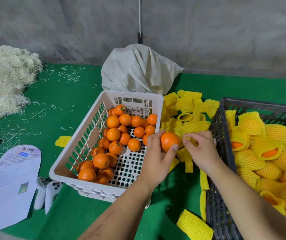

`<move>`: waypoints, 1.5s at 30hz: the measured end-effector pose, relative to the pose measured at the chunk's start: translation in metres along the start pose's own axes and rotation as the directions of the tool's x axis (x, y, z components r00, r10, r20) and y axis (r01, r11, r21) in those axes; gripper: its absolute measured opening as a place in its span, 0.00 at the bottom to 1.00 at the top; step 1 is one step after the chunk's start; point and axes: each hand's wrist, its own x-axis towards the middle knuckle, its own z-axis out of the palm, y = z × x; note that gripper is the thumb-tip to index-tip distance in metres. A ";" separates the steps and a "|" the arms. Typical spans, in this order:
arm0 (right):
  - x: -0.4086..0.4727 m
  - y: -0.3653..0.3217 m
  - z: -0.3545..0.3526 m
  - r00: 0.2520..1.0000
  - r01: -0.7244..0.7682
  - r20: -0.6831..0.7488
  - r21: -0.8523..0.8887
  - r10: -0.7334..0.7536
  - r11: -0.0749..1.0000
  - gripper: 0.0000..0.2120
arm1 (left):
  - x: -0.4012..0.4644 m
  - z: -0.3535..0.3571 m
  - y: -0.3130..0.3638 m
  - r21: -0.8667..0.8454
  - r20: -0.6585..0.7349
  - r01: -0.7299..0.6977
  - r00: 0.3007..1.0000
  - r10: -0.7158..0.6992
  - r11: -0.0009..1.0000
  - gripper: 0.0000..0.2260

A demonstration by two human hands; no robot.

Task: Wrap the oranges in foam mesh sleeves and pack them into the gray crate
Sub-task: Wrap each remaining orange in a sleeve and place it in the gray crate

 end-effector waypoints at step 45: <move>0.002 -0.009 0.001 0.981 -0.189 0.111 0.319 0.161 0.929 0.08 | 0.004 -0.006 0.022 -0.472 0.130 0.250 0.968 -0.214 0.845 0.24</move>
